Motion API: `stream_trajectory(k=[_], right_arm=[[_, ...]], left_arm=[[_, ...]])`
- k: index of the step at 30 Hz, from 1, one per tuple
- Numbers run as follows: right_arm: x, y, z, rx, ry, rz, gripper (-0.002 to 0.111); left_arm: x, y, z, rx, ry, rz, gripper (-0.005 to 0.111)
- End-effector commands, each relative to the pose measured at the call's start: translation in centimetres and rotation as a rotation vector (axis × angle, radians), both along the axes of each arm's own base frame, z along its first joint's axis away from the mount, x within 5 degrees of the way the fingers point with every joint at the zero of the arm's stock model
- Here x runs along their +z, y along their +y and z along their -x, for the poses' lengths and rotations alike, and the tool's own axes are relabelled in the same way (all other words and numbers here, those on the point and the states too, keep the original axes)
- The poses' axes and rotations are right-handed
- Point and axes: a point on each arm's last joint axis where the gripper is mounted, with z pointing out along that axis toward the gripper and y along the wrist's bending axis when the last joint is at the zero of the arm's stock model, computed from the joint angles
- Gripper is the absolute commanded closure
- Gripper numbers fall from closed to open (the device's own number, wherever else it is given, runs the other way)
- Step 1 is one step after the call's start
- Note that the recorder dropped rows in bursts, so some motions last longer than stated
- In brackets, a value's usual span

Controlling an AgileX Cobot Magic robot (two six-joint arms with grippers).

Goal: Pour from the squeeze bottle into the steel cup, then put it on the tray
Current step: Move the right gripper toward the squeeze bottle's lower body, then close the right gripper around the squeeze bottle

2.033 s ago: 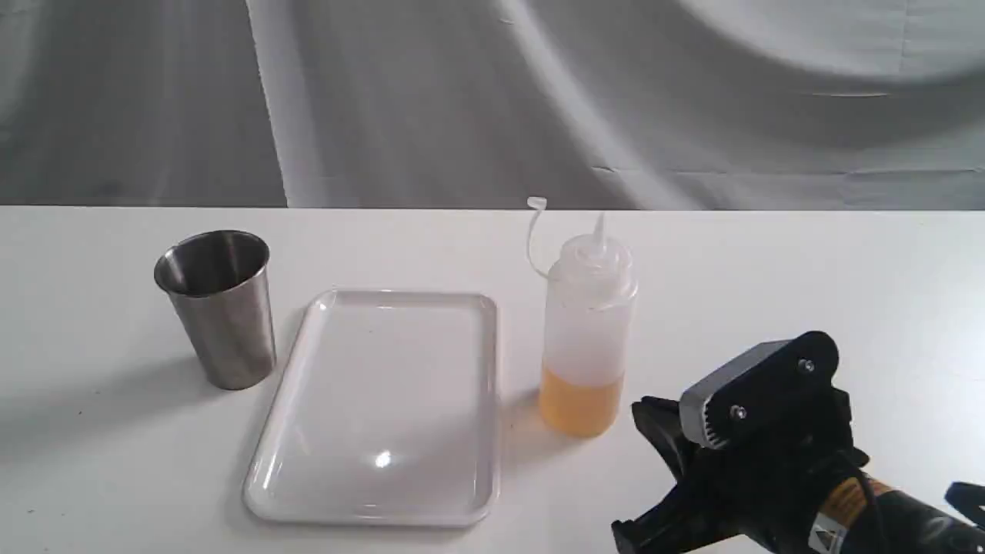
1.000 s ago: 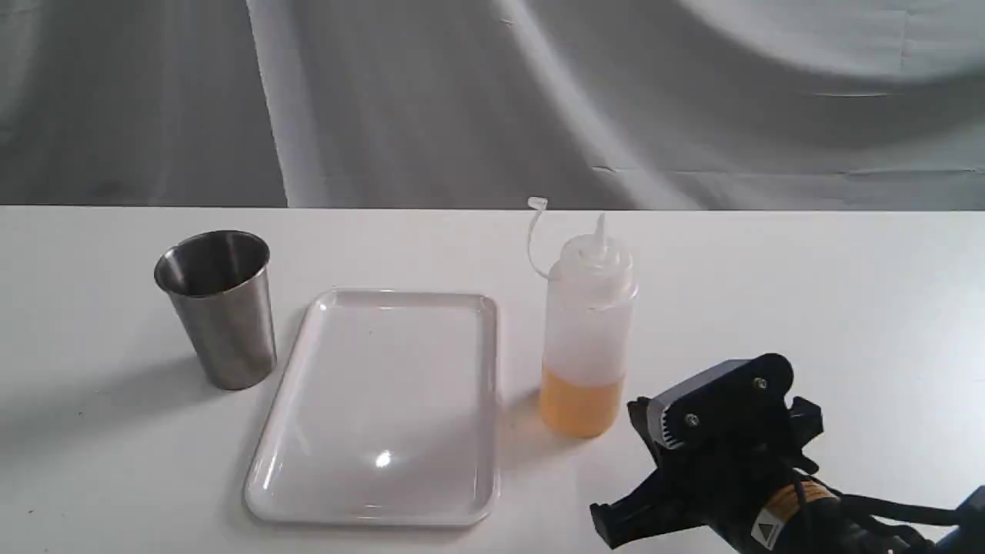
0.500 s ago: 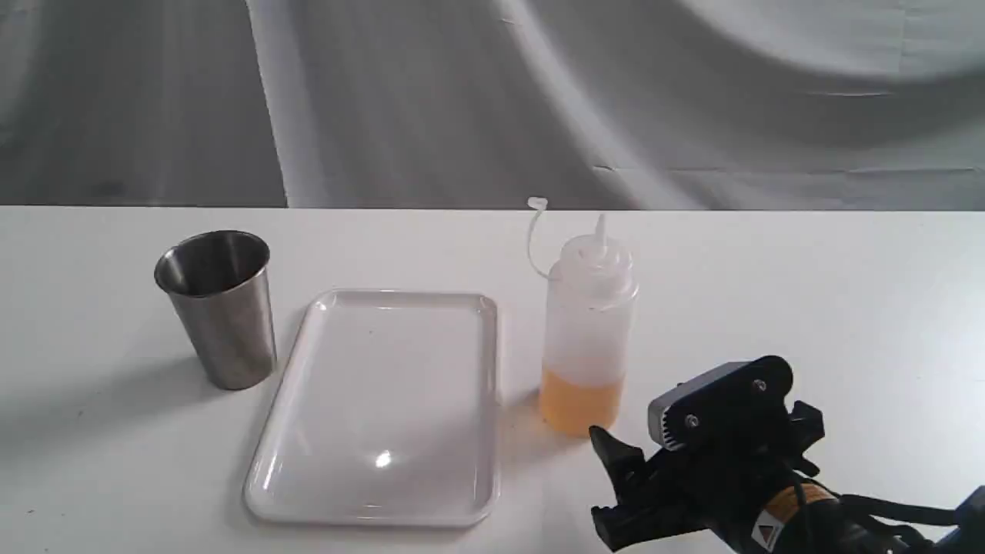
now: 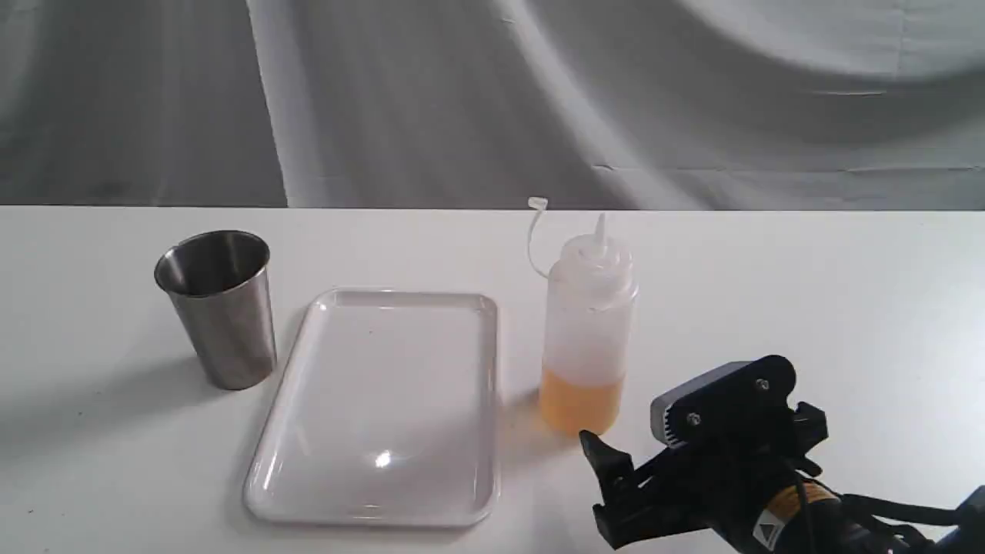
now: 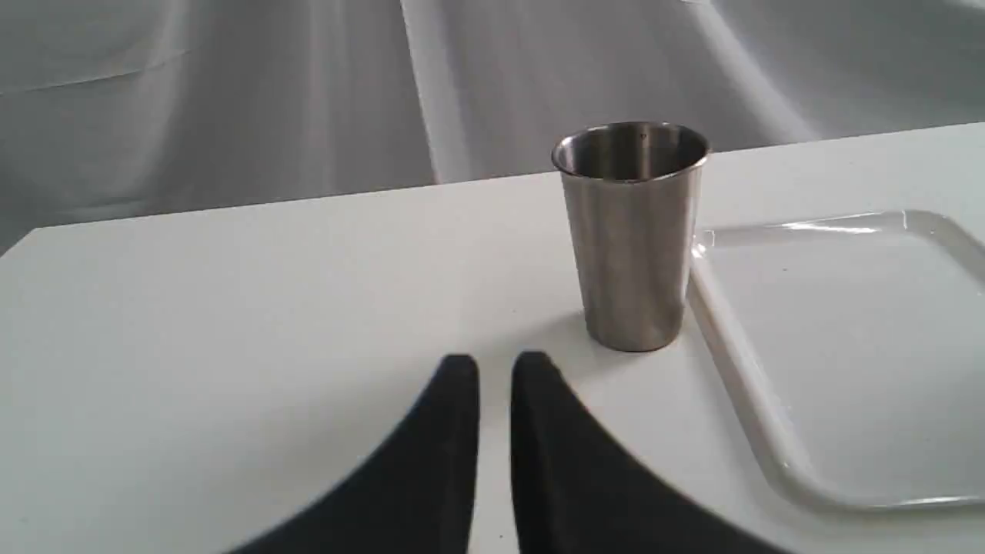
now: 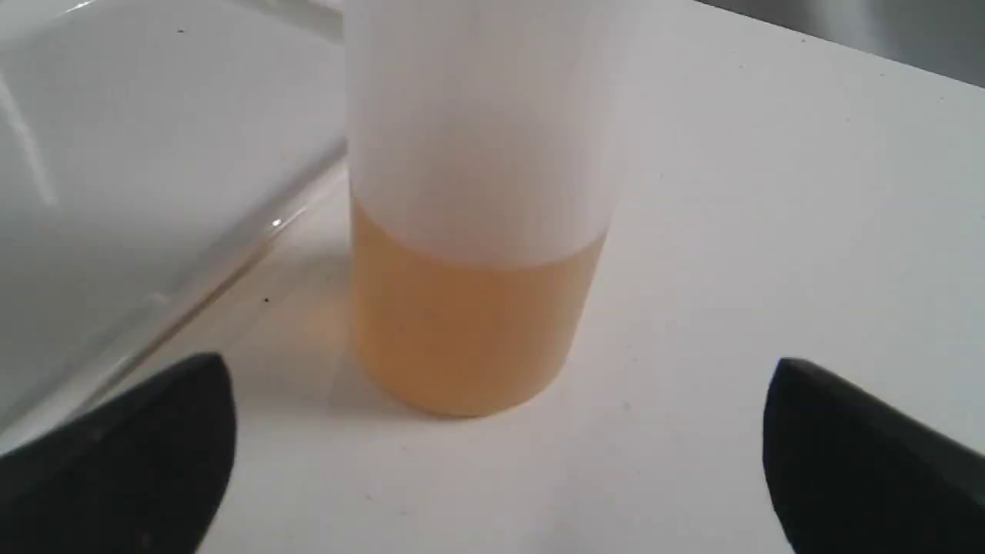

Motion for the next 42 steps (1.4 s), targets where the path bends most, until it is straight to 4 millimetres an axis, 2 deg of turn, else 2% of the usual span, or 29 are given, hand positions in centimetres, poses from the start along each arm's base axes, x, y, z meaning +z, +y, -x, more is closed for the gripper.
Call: stream_trajectory(k=[1, 21, 31, 42], right_arm=[[0.1, 0.1, -0.1, -0.002, -0.01, -0.005, 0.017], [1.5, 1.5, -3.4, -0.033, -0.016, -0.119, 0.017], [0.5, 2.1, -4.8, -0.063, 0.018, -0.177, 0.017], [1.0, 2.8, -6.5, -0.079, 0.023, -0.202, 0.018]], left_arm=[[-0.1, 0.0, 0.0, -0.001, -0.008, -0.001, 0.098], [-0.1, 0.0, 0.0, -0.001, -0.008, -0.001, 0.098], [-0.1, 0.0, 0.0, -0.001, -0.008, -0.001, 0.098], [-0.1, 0.0, 0.0, -0.001, -0.008, -0.001, 0.098]])
